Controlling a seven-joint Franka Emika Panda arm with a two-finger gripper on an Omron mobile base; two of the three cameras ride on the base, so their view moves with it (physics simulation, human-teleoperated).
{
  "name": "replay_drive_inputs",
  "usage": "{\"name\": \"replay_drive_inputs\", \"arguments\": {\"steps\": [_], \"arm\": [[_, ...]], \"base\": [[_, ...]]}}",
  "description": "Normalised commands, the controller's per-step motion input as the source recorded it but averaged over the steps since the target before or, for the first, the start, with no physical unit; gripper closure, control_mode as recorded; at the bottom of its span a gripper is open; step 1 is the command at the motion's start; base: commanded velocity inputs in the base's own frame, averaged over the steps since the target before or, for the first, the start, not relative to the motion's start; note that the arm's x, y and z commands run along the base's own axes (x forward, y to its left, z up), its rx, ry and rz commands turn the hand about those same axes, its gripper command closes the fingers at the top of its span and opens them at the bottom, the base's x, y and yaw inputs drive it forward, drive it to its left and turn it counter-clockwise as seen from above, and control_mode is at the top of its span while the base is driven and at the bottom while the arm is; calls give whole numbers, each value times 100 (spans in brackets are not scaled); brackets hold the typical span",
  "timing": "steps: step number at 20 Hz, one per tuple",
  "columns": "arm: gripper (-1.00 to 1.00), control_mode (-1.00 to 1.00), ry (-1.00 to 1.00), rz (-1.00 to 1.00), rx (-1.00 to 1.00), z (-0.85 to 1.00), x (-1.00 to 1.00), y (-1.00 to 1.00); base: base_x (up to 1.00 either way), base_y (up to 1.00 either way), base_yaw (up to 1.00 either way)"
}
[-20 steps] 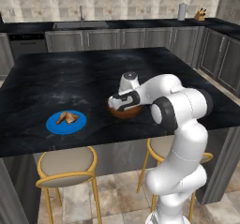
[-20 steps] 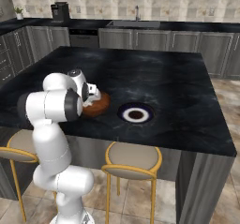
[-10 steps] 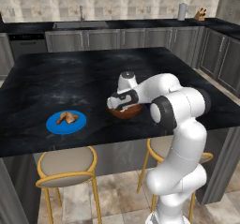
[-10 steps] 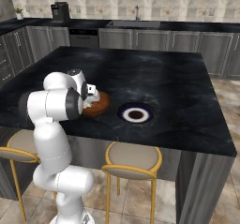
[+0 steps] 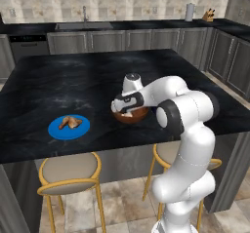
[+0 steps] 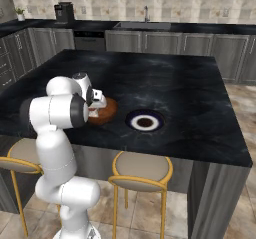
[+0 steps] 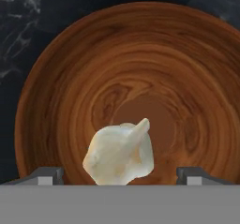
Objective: Pick the chicken drumstick and garlic from their plates and place them in the bowl. Then put the bowl in the fridge.
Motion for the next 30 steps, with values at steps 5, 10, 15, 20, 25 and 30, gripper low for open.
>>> {"name": "replay_drive_inputs", "arguments": {"steps": [5, 10, 15, 20, 25, 30], "arm": [[-100, -100, 0, 0, 2, 23, -5, 1], [-100, -100, -2, 0, 2, 45, -16, 14], [-100, -100, 0, 7, 0, 35, -39, 35], [-100, -100, -2, 14, 0, 33, -38, 42], [-100, -100, -1, 14, 0, 30, -24, 52], [-100, -100, 0, 1, 0, 11, -20, 62]], "base": [[0, 0, 0], [0, 0, 0], [0, 0, 0], [0, 0, 0], [0, 0, 0], [0, 0, 0]]}}
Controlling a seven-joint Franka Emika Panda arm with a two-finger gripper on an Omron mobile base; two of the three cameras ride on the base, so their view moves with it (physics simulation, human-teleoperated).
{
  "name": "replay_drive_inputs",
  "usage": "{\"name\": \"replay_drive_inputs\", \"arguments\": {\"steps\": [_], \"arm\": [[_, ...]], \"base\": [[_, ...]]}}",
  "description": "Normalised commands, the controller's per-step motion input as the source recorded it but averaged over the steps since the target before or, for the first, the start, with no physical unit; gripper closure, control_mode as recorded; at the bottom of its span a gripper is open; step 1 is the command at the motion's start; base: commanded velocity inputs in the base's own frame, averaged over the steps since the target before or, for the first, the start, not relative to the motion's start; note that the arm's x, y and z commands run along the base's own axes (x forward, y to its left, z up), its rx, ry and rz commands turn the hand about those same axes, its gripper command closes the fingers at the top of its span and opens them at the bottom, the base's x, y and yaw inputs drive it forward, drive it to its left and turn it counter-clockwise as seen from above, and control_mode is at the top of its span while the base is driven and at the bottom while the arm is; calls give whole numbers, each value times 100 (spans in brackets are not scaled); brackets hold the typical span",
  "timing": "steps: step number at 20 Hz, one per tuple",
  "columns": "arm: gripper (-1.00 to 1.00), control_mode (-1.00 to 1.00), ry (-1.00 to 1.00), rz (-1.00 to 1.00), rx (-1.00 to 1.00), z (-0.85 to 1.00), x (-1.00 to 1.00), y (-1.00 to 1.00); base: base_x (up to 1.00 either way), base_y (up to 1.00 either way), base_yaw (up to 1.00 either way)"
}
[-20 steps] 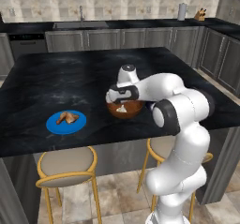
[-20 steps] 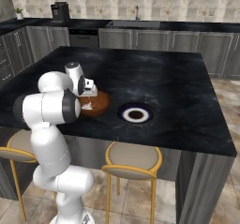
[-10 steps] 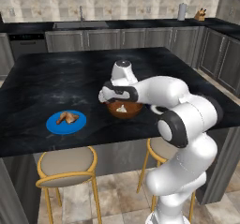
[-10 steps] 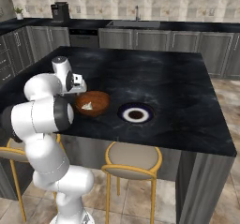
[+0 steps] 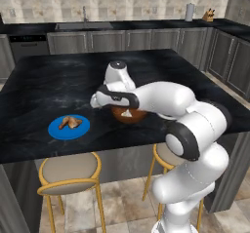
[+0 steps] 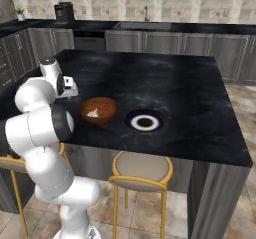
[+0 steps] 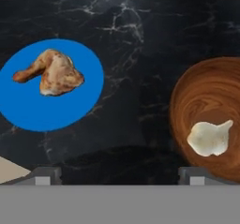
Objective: Pick the chicken drumstick and garlic from their plates and place them in the bowl. Then put the bowl in the fridge.
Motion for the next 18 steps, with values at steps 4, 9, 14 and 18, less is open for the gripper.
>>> {"name": "replay_drive_inputs", "arguments": {"steps": [4, 9, 14, 18], "arm": [[-100, -100, 1, -8, 0, 0, -20, 62], [-100, -100, 11, -22, 5, 0, -29, 53], [-100, -100, 16, -38, 11, 0, -30, 42], [-100, -100, 10, -41, 12, 0, -25, 42]], "base": [[0, 0, 0], [0, 0, 0], [0, 0, 0], [0, 0, 0]]}}
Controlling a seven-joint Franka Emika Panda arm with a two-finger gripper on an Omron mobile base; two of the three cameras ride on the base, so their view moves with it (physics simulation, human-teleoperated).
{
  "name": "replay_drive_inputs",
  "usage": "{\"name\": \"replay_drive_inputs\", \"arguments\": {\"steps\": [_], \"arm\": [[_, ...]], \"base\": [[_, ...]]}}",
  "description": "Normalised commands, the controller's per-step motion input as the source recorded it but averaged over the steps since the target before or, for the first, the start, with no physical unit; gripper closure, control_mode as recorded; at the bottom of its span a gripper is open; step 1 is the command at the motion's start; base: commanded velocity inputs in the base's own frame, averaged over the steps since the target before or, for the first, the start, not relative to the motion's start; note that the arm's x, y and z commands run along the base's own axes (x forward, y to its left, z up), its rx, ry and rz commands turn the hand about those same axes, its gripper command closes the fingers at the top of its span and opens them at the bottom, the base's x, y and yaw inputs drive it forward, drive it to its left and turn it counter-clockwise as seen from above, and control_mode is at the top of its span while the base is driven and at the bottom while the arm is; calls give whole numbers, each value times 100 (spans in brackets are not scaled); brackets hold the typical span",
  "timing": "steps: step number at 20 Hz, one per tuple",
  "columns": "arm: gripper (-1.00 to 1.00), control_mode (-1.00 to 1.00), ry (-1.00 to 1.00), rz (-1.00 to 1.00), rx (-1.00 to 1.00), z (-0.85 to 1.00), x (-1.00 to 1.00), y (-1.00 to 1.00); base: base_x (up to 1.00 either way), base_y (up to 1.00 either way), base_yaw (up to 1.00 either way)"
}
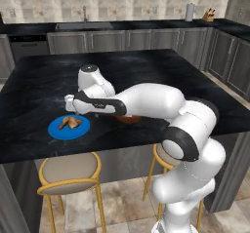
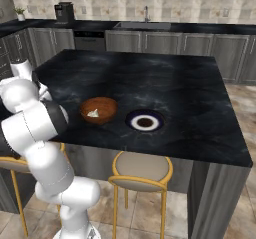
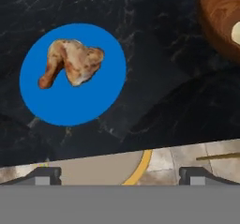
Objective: Pick the chicken drumstick and garlic from their plates and place them in the bowl. Then put the bowl in the fridge.
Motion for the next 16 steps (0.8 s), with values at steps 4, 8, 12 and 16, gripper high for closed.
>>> {"name": "replay_drive_inputs", "arguments": {"steps": [4, 8, 12, 16], "arm": [[-100, -100, 2, -38, 2, 0, 4, 50], [-100, -100, 7, -37, 0, -3, 17, 49], [-100, -100, 12, -23, 2, -9, 35, 34], [-100, -100, 24, -4, 8, -4, 34, 17]], "base": [[0, 0, 0], [0, 0, 0], [0, 0, 0], [0, 0, 0]]}}
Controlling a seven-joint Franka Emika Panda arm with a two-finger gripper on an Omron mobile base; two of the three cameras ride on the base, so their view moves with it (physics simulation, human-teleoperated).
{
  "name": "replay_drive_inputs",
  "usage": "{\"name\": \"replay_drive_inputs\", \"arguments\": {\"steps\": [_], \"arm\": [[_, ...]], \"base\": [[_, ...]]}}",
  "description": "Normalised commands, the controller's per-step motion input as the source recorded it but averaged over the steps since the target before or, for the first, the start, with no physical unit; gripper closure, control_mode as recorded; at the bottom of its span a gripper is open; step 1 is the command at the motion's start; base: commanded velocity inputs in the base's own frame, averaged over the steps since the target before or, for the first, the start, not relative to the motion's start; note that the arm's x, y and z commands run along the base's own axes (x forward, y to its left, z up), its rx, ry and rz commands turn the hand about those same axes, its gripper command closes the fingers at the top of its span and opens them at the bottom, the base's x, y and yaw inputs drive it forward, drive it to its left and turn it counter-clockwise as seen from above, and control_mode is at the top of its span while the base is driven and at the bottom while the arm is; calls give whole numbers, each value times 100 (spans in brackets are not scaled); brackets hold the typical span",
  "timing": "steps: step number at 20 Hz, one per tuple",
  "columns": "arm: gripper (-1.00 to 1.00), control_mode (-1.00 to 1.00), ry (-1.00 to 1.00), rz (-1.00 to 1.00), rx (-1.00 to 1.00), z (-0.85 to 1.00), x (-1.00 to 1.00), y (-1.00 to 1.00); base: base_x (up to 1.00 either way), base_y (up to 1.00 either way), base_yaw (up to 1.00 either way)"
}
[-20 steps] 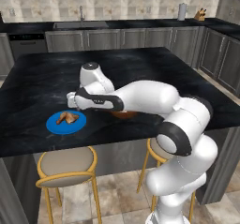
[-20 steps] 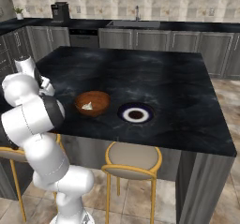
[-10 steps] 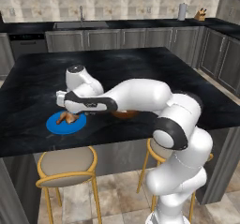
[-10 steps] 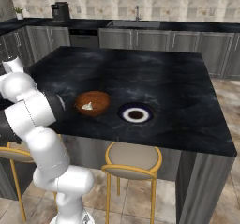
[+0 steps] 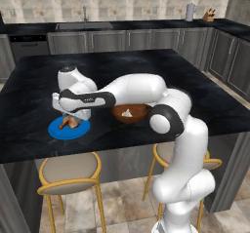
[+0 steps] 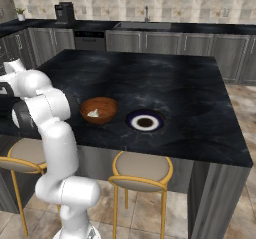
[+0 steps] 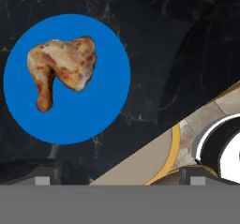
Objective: Pick the chicken drumstick and garlic from their plates and place them in the bowl. Then put the bowl in the fridge.
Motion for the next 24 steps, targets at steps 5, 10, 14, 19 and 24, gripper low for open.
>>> {"name": "replay_drive_inputs", "arguments": {"steps": [5, 10, 14, 19, 24], "arm": [[-100, -100, 23, 0, 0, -7, 28, 9], [-100, -100, 8, 0, -1, -25, 17, 9], [-100, -100, 0, -1, 0, -27, 13, 4], [-100, -100, -5, -6, 0, -39, 0, 1], [-100, -100, -5, -8, 0, -35, 4, -2]], "base": [[0, 0, 0], [0, 0, 0], [0, 0, 0], [0, 0, 0], [0, 0, 0]]}}
